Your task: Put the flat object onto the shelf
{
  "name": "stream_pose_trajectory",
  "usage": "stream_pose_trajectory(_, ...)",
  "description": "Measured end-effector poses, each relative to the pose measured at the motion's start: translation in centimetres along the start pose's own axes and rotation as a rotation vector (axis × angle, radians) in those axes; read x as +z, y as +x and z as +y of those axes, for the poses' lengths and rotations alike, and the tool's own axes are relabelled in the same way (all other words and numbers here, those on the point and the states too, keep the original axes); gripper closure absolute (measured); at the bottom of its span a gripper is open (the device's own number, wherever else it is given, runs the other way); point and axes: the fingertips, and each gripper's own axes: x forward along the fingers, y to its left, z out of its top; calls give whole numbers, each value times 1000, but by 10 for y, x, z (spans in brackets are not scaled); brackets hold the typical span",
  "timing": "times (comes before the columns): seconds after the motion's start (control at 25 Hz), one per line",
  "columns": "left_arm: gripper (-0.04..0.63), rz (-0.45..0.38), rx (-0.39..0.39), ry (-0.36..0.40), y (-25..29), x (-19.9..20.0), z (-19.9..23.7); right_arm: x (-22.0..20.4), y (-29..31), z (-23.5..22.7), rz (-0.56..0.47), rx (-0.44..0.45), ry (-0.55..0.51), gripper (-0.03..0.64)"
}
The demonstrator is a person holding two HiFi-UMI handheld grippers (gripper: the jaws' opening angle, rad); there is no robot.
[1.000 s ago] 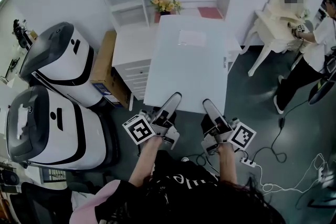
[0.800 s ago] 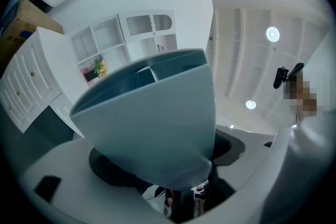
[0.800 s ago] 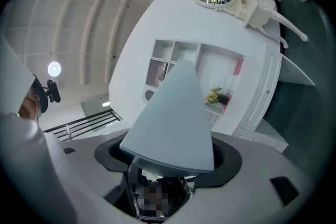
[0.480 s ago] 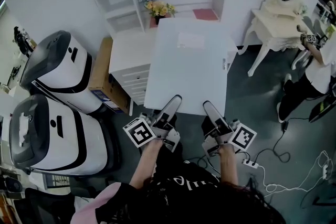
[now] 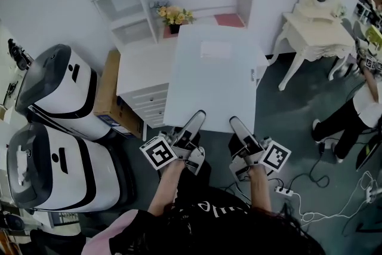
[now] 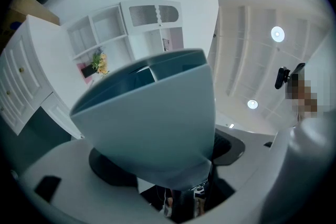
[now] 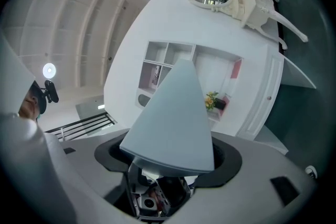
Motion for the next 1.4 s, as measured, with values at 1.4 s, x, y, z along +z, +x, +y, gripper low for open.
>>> stream_pose_trajectory(1.4, 208, -42, 5, -4, 169, 206, 164, 92, 281, -113, 38, -6, 3, 305)
